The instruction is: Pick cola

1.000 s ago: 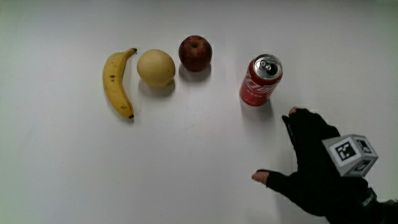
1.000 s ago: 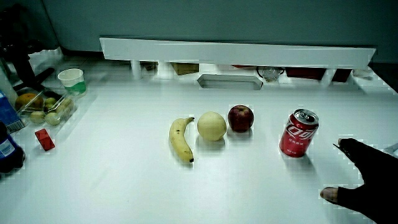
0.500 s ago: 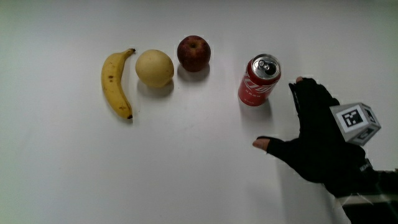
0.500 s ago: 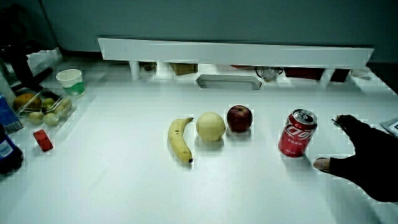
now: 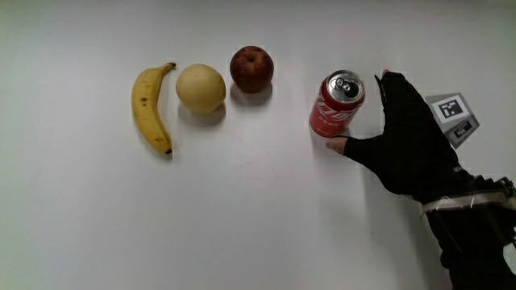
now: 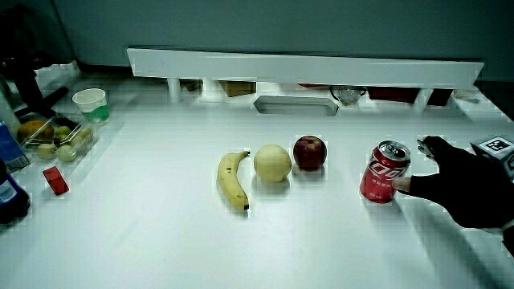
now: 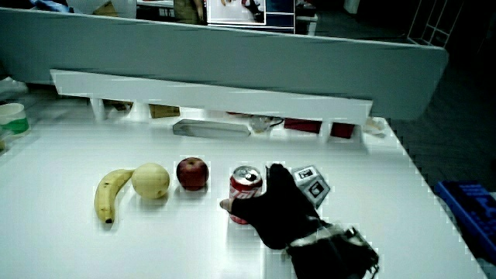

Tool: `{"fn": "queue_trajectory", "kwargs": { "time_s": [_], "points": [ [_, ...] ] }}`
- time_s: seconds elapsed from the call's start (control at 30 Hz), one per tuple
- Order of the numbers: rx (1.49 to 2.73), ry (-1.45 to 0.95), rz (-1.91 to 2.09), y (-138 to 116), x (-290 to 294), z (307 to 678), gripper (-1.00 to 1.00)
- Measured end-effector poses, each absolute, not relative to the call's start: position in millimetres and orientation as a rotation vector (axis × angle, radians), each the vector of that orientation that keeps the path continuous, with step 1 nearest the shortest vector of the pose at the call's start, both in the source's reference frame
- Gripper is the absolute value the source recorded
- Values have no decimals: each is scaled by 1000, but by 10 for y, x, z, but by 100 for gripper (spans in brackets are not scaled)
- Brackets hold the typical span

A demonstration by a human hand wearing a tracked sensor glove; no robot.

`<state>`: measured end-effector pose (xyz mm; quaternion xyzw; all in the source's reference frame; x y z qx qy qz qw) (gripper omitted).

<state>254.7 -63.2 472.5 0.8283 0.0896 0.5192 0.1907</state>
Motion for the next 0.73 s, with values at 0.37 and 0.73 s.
{"fn": "queue_trajectory", "kwargs": {
  "time_s": [0.37, 0.73],
  "points": [
    [2309, 102, 1528, -720, 2304, 4312, 100],
    [2277, -73, 1571, -822, 1771, 4049, 100]
  ]
}}
